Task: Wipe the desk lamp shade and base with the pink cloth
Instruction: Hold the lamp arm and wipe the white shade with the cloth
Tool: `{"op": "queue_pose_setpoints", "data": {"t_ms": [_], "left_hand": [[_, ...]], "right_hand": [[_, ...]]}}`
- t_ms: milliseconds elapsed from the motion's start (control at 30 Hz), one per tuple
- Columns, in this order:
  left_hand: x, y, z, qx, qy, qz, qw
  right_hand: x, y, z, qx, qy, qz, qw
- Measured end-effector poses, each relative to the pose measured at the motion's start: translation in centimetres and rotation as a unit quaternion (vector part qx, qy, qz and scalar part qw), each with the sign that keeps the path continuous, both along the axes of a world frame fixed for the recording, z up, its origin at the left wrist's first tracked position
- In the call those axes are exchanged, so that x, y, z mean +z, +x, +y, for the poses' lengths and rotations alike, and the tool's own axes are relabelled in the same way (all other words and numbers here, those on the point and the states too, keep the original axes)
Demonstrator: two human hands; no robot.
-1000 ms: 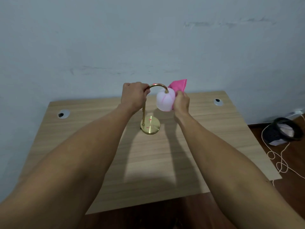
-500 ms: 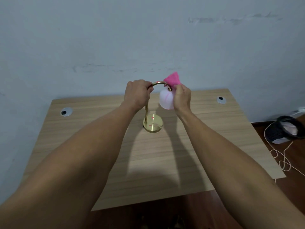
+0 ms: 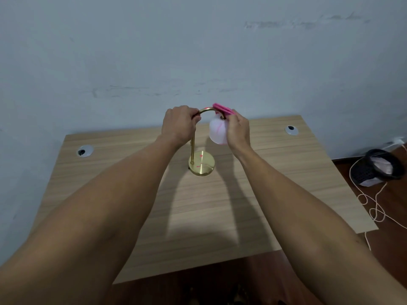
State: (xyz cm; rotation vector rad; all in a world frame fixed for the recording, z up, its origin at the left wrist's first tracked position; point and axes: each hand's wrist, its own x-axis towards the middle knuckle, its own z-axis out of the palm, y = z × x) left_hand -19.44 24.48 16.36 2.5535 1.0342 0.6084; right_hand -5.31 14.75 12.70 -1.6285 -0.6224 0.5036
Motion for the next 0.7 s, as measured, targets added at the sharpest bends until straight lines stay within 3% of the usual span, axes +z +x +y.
{"op": "queue_pose_setpoints", "data": {"t_ms": [133,233,367,433,567,700], "left_hand": [[0.1,0.1,0.0,0.002,-0.015,-0.001,1.0],[0.3,0.0,0.1,0.0,-0.031,0.001,1.0],[0.4,-0.1,0.3,-0.008,-0.043,0.003,0.999],[0.5,-0.1,0.3,-0.011,-0.046,0.007,0.999],[0.7,0.0,0.3,-0.008,-0.056,0.018,0.998],[0.8,-0.1,0.4,-0.009,-0.06,0.018,0.998]], "right_hand": [[-0.7,0.4,-0.9,-0.11,-0.029,0.105,0.988],[-1.6,-1.5,-1.6,-0.067,-0.046,-0.03,0.996],[-4.0,-3.6,-3.4,0.008,-0.014,-0.219,0.975],[-5.4,-3.8,-4.7,-0.017,-0.015,-0.232,0.972],[-4.5,-4.5,-4.5,-0.086,0.005,-0.147,0.985],[-4.4,-4.1,-3.3,0.002,-0.036,-0.28,0.959]]}}
